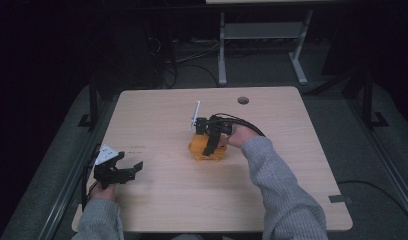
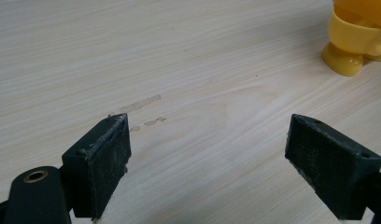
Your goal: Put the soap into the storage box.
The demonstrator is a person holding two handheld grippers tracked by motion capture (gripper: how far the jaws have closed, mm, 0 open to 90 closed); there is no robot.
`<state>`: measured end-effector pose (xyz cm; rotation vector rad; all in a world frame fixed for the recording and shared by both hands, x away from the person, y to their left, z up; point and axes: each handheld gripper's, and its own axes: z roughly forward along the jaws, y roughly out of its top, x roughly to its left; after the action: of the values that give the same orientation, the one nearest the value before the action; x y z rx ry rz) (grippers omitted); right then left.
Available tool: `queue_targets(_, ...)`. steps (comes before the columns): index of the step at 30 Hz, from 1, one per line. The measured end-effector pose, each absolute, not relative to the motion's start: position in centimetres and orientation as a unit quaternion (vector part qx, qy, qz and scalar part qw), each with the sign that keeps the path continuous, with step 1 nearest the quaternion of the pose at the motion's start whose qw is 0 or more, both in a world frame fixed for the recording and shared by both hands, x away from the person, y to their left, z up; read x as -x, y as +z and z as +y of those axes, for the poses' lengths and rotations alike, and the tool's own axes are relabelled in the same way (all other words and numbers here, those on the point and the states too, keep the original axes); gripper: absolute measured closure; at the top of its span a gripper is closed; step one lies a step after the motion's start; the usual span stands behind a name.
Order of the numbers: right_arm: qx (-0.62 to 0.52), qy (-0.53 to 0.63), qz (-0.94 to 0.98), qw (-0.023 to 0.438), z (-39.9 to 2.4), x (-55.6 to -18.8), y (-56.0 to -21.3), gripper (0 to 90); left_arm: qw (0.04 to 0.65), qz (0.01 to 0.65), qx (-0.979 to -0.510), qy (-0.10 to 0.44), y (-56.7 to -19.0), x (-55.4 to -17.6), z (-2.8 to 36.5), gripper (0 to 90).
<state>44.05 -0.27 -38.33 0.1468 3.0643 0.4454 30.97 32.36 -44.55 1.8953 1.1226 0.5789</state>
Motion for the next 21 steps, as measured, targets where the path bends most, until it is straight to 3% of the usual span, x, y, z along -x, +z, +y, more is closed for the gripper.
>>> queue_targets(21, -0.05, 0.148, 0.988, 0.018, -0.24, -44.1, -38.42, 20.6, 0.417, 0.449, -0.756, 0.23, -44.56, -30.96, 32.3, 13.8)
